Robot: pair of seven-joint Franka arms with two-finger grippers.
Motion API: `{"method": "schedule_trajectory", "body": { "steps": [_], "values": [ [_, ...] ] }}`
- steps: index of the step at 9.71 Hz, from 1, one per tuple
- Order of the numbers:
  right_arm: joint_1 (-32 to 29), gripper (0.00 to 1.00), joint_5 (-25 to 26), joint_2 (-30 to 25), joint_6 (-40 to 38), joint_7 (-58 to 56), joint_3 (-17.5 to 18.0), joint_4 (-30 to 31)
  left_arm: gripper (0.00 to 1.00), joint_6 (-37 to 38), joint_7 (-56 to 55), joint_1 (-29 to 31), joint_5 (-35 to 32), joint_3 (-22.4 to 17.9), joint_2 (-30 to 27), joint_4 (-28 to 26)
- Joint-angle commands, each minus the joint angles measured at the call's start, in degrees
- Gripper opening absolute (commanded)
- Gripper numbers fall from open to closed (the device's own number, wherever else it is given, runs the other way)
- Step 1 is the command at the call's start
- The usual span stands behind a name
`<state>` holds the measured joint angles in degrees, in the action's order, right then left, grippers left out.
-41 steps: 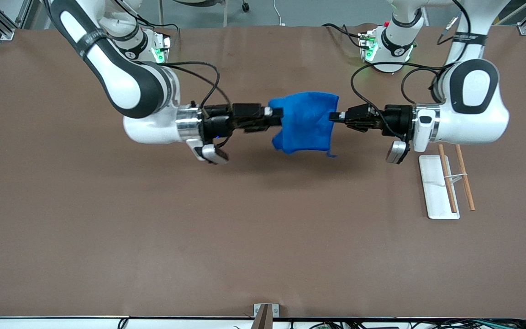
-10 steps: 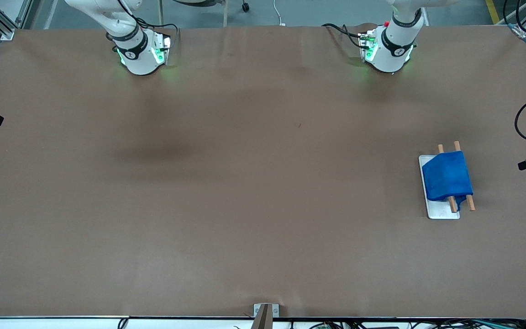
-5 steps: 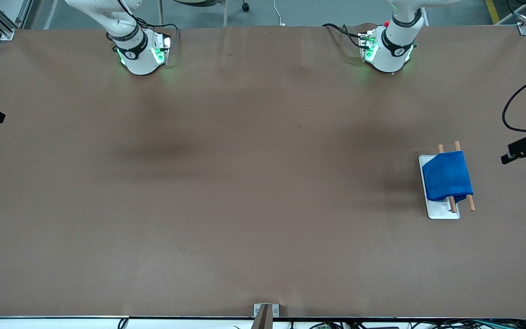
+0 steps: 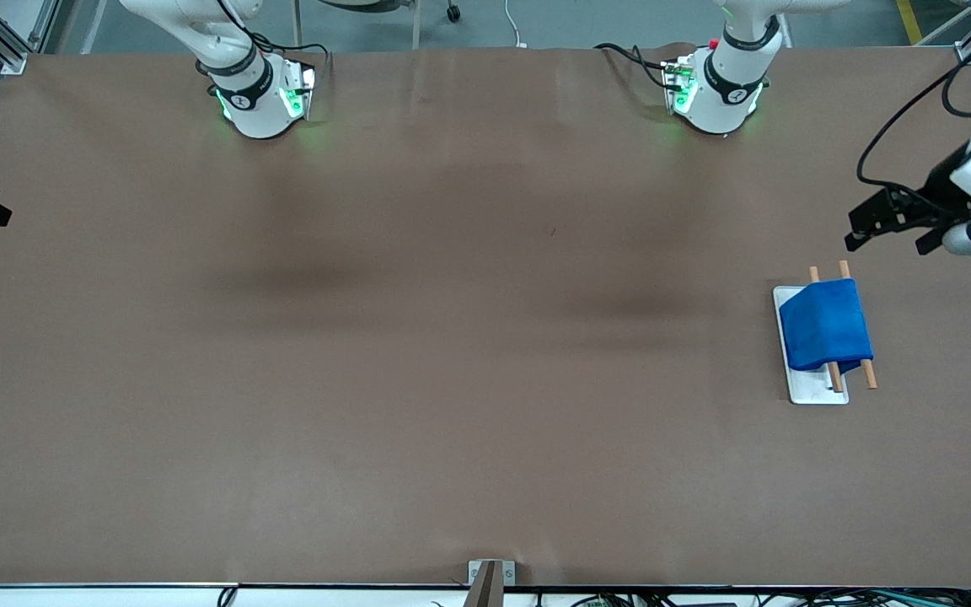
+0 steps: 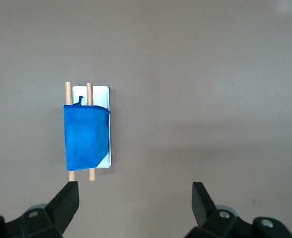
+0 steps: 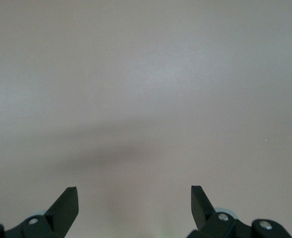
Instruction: Right arm passes towel to left arm to hang
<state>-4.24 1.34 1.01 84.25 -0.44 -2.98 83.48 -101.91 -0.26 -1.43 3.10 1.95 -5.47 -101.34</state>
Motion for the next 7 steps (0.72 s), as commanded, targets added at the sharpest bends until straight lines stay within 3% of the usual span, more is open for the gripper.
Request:
{"method": "schedule_trajectory", "body": {
  "steps": [1,5,7],
  "values": [
    [0.1,1.0,0.9,0.2,-0.6,1.2,0.3,-0.9,1.0,2.6,-0.5,0.6,-1.3,2.2,-0.2,0.5],
    [0.1,1.0,0.9,0.2,-0.4,1.2,0.3,-1.0,1.0,12.2,-0.7,0.3,-0.7,2.4,4.3,14.0],
    [0.1,1.0,1.1,0.3,-0.5,1.2,0.3,-1.0,1.0,14.8,-2.4,0.5,-0.7,1.9,4.4,15.7]
  ]
}}
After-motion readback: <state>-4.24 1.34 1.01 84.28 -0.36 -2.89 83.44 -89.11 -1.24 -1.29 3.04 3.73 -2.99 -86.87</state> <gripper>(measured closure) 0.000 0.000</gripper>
